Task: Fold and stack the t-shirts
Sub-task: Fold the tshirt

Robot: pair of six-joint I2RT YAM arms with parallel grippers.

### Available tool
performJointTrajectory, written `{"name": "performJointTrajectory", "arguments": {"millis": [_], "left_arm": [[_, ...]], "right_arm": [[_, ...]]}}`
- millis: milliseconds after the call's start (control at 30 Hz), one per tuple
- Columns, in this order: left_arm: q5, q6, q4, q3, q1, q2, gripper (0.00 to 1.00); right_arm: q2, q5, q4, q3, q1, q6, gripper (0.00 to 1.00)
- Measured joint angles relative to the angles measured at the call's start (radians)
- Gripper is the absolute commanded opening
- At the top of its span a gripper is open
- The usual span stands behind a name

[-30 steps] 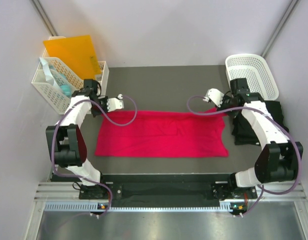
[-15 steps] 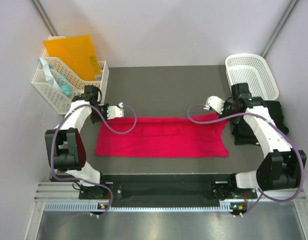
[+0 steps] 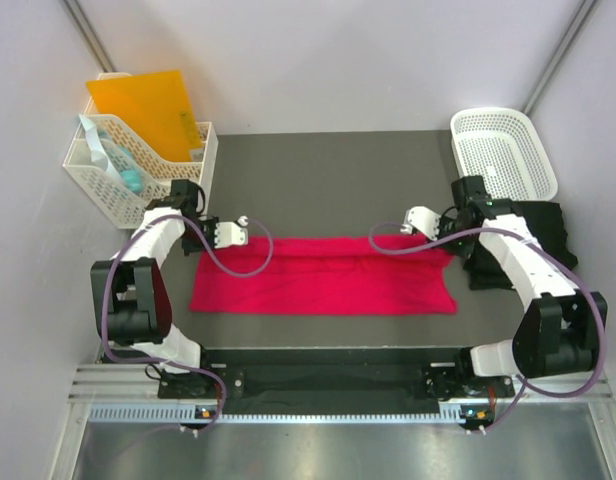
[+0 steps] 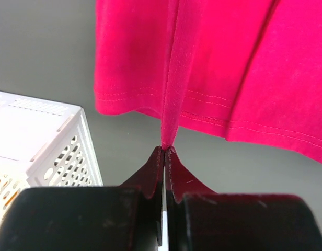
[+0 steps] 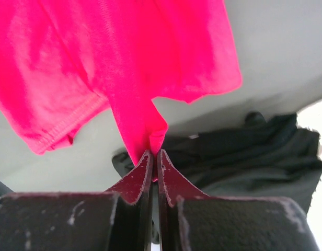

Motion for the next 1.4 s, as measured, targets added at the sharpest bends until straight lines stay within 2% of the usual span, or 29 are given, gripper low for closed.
{"name": "performJointTrajectory", "arguments": {"millis": [300, 800, 1033, 1400], "left_arm": [[-0.015, 0.0, 0.014, 0.0, 0.002, 0.001, 0.0], [-0.019, -0.001, 0.029, -0.027, 0.003, 0.001, 0.0], [-0.023, -0.002, 0.054, -0.033, 0.003, 0.025, 0.0], [-0.023, -0.014, 0.068, -0.033, 0.003, 0.037, 0.0]], "right_arm": [[0.025, -0.002, 0.005, -0.021, 0.098, 0.011, 0.0], [0.003, -0.009, -0.035, -0.021, 0.126, -0.072, 0.0], [-0.029, -0.024, -0.076, -0.02, 0.171, -0.122, 0.0], [-0.04, -0.029, -0.083, -0.022, 0.255, -0.113, 0.0]]}}
